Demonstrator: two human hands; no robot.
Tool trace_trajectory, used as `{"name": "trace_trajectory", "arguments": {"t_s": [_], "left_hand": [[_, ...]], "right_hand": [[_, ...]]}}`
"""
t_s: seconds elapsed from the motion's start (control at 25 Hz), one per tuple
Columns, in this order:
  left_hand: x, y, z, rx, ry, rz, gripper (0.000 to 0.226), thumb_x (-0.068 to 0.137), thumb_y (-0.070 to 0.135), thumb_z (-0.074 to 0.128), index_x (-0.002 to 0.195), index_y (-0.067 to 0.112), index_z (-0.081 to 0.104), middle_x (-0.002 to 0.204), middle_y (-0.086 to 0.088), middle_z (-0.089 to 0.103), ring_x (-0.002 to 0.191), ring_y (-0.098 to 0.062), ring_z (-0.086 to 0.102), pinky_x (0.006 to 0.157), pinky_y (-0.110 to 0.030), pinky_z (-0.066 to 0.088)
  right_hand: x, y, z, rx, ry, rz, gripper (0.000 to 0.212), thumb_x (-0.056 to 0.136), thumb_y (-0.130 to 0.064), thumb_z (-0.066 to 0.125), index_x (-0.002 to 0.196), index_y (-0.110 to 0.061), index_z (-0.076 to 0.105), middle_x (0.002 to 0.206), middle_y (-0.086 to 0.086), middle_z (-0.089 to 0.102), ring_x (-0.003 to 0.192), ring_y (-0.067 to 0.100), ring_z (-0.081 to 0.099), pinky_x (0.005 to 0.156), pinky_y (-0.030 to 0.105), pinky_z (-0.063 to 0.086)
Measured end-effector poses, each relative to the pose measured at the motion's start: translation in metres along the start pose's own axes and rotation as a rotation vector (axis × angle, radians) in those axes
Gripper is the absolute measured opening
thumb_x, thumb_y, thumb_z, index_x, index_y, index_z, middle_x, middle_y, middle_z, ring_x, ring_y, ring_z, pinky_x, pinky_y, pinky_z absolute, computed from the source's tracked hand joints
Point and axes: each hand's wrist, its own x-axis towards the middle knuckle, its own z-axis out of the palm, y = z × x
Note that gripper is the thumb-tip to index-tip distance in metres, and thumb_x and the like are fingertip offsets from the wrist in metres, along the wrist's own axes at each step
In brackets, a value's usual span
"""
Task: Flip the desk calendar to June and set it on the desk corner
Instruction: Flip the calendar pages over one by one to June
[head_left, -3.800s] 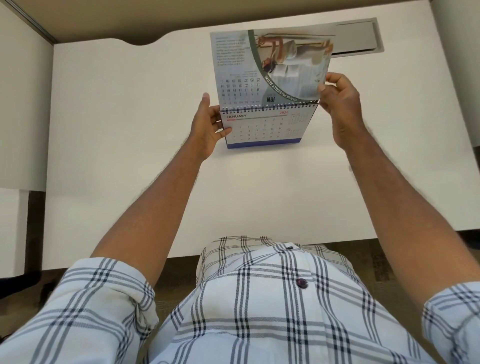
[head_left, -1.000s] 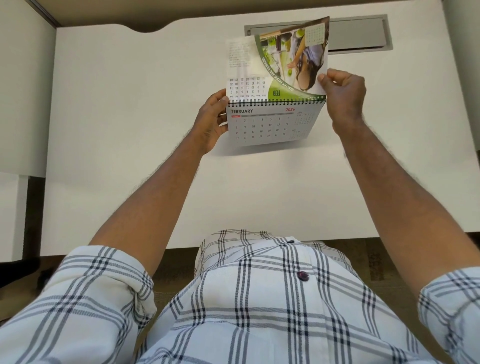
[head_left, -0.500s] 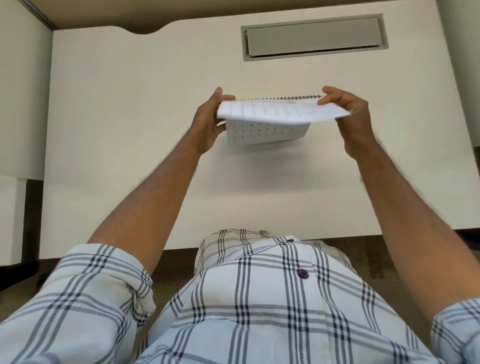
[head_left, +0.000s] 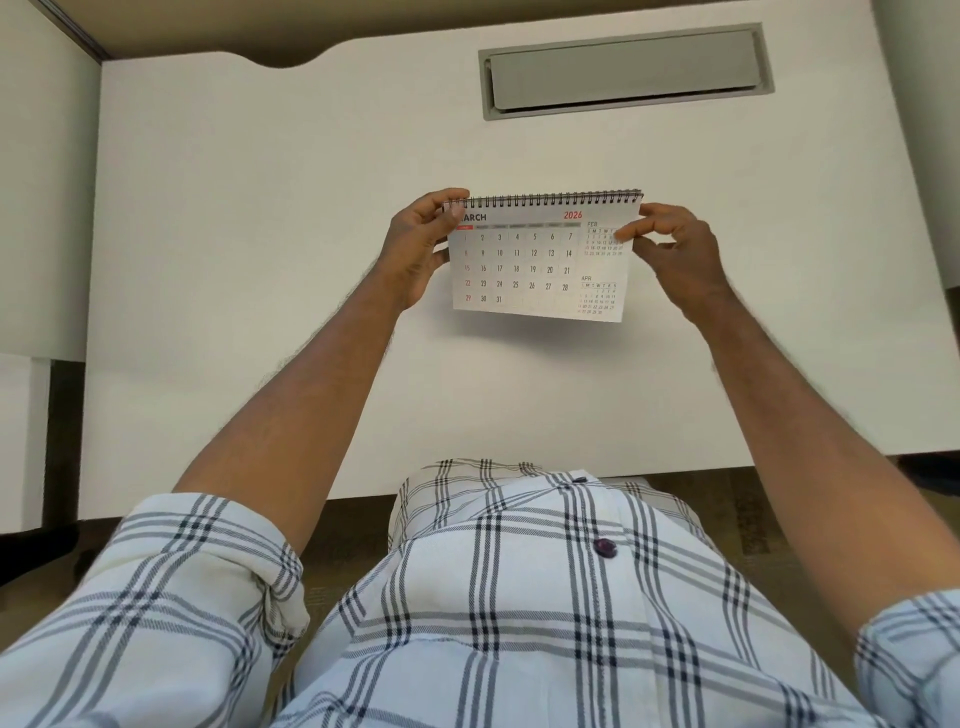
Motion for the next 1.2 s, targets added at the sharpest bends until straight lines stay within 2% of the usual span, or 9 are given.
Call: {"name": "trace_trajectory", "arguments": {"t_s": [0.12, 0.2, 0.32, 0.4, 0.52, 0.6, 0.84, 1.0, 1.2], "left_hand": [[0.002, -0.002, -0.002, 0.005, 0.001, 0.002, 0.019, 0.101, 0.007, 0.062, 0.117, 0.016, 0.068, 0.113, -0.007, 0.071, 0.103, -0.021, 0.066, 0.084, -0.034, 0.059], [0.002, -0.002, -0.001, 0.009, 0.001, -0.001, 0.019, 0.101, 0.006, 0.062, 0.115, 0.017, 0.069, 0.112, -0.007, 0.071, 0.103, -0.020, 0.066, 0.086, -0.034, 0.059], [0.002, -0.001, 0.000, 0.016, 0.002, -0.007, 0.019, 0.101, 0.005, 0.061, 0.113, 0.018, 0.069, 0.112, -0.007, 0.072, 0.104, -0.021, 0.066, 0.087, -0.036, 0.058], [0.002, 0.000, 0.000, 0.020, 0.005, -0.017, 0.019, 0.100, 0.005, 0.061, 0.111, 0.019, 0.070, 0.111, -0.007, 0.073, 0.103, -0.021, 0.065, 0.088, -0.037, 0.057], [0.000, 0.003, 0.000, 0.010, 0.007, -0.036, 0.009, 0.100, 0.015, 0.066, 0.105, 0.020, 0.071, 0.102, -0.002, 0.075, 0.099, -0.020, 0.065, 0.091, -0.039, 0.056], [-0.001, 0.005, 0.002, 0.005, 0.017, -0.045, 0.004, 0.099, 0.023, 0.068, 0.101, 0.020, 0.071, 0.097, 0.000, 0.075, 0.097, -0.020, 0.065, 0.090, -0.038, 0.056], [-0.001, 0.006, 0.005, 0.018, 0.060, -0.048, 0.010, 0.101, 0.028, 0.066, 0.101, 0.019, 0.071, 0.088, 0.004, 0.076, 0.093, -0.020, 0.065, 0.088, -0.039, 0.056], [-0.004, 0.008, 0.006, 0.024, 0.044, -0.048, 0.012, 0.101, 0.029, 0.067, 0.109, 0.022, 0.071, 0.092, 0.005, 0.076, 0.090, -0.016, 0.068, 0.085, -0.036, 0.058], [-0.005, 0.010, 0.009, 0.033, 0.058, -0.055, 0.009, 0.099, 0.027, 0.069, 0.103, 0.019, 0.070, 0.093, 0.001, 0.077, 0.093, -0.019, 0.068, 0.088, -0.040, 0.058]], "right_hand": [[0.004, -0.001, -0.001, 0.012, 0.024, 0.051, 0.039, 0.085, 0.003, 0.051, 0.089, -0.024, 0.080, 0.123, -0.005, 0.067, 0.117, 0.007, 0.061, 0.095, 0.025, 0.047], [0.009, -0.011, -0.004, 0.139, 0.127, 0.138, 0.043, 0.079, 0.002, 0.046, 0.076, -0.030, 0.074, 0.108, -0.005, 0.073, 0.098, 0.008, 0.067, 0.083, 0.026, 0.048], [0.023, -0.032, -0.010, 0.236, 0.171, 0.250, 0.030, 0.083, -0.011, 0.047, 0.085, -0.028, 0.071, 0.095, -0.006, 0.074, 0.077, 0.009, 0.065, 0.070, 0.027, 0.046], [0.032, -0.043, -0.011, 0.190, 0.063, 0.353, 0.018, 0.091, -0.028, 0.053, 0.094, -0.024, 0.070, 0.091, -0.007, 0.072, 0.074, 0.011, 0.061, 0.072, 0.029, 0.045], [0.043, -0.051, -0.011, 0.061, -0.168, 0.487, 0.050, 0.096, -0.061, 0.041, 0.104, -0.019, 0.069, 0.094, -0.007, 0.069, 0.079, 0.014, 0.057, 0.077, 0.033, 0.045], [0.050, -0.054, -0.010, 0.029, -0.251, 0.510, 0.060, 0.095, -0.069, 0.035, 0.107, -0.020, 0.068, 0.097, -0.005, 0.067, 0.082, 0.015, 0.057, 0.078, 0.033, 0.045], [0.061, -0.058, -0.007, -0.028, -0.153, 0.482, 0.027, 0.092, -0.035, 0.059, 0.108, -0.016, 0.066, 0.097, -0.004, 0.066, 0.087, 0.016, 0.057, 0.074, 0.028, 0.045], [0.064, -0.059, -0.010, 0.082, -0.064, 0.463, 0.030, 0.088, -0.018, 0.065, 0.117, -0.013, 0.072, 0.104, 0.000, 0.067, 0.087, 0.012, 0.058, 0.071, 0.025, 0.045], [0.062, -0.064, -0.008, 0.287, -0.036, 0.550, 0.022, 0.086, -0.033, 0.077, 0.099, -0.019, 0.066, 0.088, -0.006, 0.068, 0.077, 0.011, 0.052, 0.066, 0.024, 0.037]]}}
